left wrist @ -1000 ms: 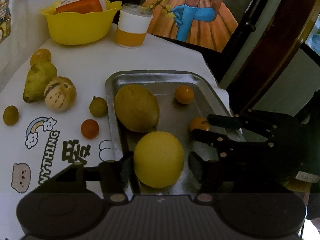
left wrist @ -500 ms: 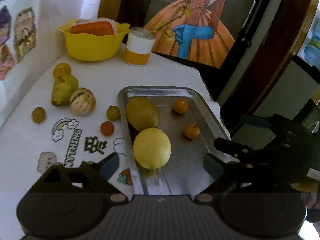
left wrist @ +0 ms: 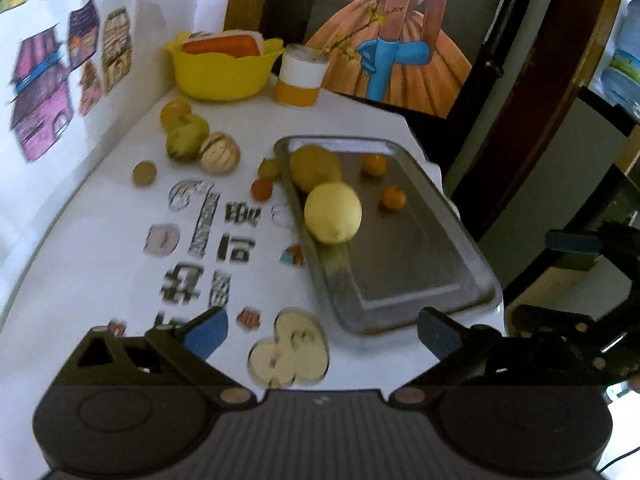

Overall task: Organize fruits
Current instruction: 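Lift both open tools away from the tray toward the remaining fruits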

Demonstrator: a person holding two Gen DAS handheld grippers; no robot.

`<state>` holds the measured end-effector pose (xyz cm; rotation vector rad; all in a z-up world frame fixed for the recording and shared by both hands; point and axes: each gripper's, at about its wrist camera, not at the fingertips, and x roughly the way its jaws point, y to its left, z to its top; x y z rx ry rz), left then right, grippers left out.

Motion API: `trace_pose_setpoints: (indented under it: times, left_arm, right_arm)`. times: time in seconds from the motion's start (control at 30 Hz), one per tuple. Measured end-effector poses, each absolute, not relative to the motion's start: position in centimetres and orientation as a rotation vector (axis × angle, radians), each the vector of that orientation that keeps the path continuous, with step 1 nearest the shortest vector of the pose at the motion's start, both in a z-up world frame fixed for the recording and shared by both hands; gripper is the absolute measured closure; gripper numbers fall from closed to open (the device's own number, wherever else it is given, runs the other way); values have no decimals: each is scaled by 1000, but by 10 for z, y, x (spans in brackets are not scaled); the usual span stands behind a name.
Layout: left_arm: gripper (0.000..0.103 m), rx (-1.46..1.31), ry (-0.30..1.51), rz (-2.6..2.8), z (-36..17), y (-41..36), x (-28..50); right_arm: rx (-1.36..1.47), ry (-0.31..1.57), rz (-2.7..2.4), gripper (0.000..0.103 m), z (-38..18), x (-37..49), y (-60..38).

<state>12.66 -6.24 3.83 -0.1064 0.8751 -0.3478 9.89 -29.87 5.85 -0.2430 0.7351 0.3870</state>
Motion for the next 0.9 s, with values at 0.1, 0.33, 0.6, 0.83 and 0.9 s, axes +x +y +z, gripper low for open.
trace_pose_setpoints:
  times: [0.1,0.33,0.6,0.83,0.9]
  left_arm:
    - [1,-101,893,-345,38,-50,111]
    - [1,-62,924,-322,42,-19,84]
    - [1,-35,910,-223,54,14,75]
    - [1,-69,878,-130,60,42,81]
    - [1,-85,865,-104,61,48,87]
  right_arm:
    - [-266,773,392,1,62,78,-292]
    - [-260,870,452,1,69,42,-268]
    - [-246,873,594,1,88,38,-221]
    - [-169,818,695,1,111,63,-184]
    - [-125,782,713,1,122,75,-181]
